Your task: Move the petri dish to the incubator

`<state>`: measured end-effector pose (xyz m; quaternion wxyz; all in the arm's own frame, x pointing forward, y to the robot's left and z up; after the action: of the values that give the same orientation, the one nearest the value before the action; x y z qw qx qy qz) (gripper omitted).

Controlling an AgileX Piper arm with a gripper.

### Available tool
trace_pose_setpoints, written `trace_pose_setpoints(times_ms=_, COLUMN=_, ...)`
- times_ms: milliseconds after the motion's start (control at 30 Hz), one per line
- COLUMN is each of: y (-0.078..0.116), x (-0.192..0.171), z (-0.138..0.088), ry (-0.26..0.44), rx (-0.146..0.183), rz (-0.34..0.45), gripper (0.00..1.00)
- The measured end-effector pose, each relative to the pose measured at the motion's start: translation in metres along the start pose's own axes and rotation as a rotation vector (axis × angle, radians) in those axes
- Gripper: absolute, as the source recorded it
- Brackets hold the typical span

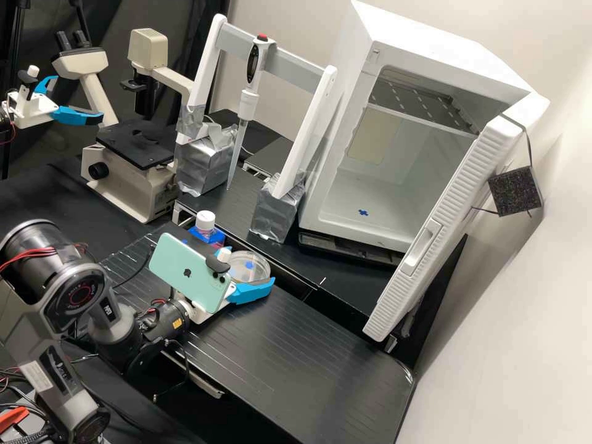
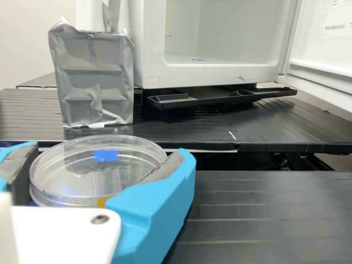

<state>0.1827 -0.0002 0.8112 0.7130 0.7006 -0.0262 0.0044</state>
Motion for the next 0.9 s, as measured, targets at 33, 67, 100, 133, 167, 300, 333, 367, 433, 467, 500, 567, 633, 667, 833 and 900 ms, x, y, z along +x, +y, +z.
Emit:
trace_pose_setpoints(times_ms=33, y=0.001, x=0.000, z=0.001, ry=0.002, rx=0.004, rz=-0.002, gripper=0.00)
trace_pose_setpoints(times_ms=67, y=0.001, x=0.000, z=0.001, ry=0.006, rx=0.003, rz=-0.008, gripper=0.00)
trace_pose_setpoints(times_ms=100, y=0.003, x=-0.001, z=0.002, ry=0.009, rx=0.004, rz=-0.004, gripper=0.00)
trace_pose_setpoints(times_ms=133, y=0.005, x=-0.001, z=0.004, ry=0.006, rx=0.011, rz=-0.008, gripper=0.00)
trace_pose_setpoints(times_ms=167, y=0.007, x=-0.002, z=0.004, ry=0.007, rx=0.015, rz=-0.003, gripper=0.00)
trace_pose_setpoints(times_ms=300, y=0.020, x=-0.007, z=0.008, ry=-0.007, rx=0.044, rz=0.063, gripper=0.00)
trace_pose_setpoints(times_ms=333, y=0.023, x=-0.007, z=0.009, ry=-0.013, rx=0.052, rz=0.079, gripper=0.00)
trace_pose_setpoints(times_ms=367, y=0.025, x=-0.008, z=0.010, ry=-0.019, rx=0.059, rz=0.089, gripper=0.00)
trace_pose_setpoints(times_ms=433, y=0.028, x=-0.008, z=0.014, ry=-0.037, rx=0.073, rz=0.108, gripper=0.00)
trace_pose_setpoints(times_ms=467, y=0.030, x=-0.007, z=0.015, ry=-0.045, rx=0.075, rz=0.118, gripper=0.00)
trace_pose_setpoints(times_ms=500, y=0.033, x=-0.005, z=0.017, ry=-0.052, rx=0.080, rz=0.128, gripper=0.00)
trace_pose_setpoints(times_ms=567, y=0.041, x=0.007, z=0.019, ry=-0.054, rx=0.088, rz=0.159, gripper=0.00)
trace_pose_setpoints(times_ms=633, y=0.050, x=0.019, z=0.021, ry=-0.052, rx=0.096, rz=0.186, gripper=0.00)
trace_pose_setpoints(times_ms=667, y=0.055, x=0.027, z=0.020, ry=-0.045, rx=0.095, rz=0.204, gripper=0.00)
trace_pose_setpoints(times_ms=833, y=0.078, x=0.072, z=0.025, ry=-0.030, rx=0.113, rz=0.288, gripper=0.00)
trace_pose_setpoints(times_ms=900, y=0.087, x=0.097, z=0.026, ry=-0.012, rx=0.122, rz=0.321, gripper=0.00)
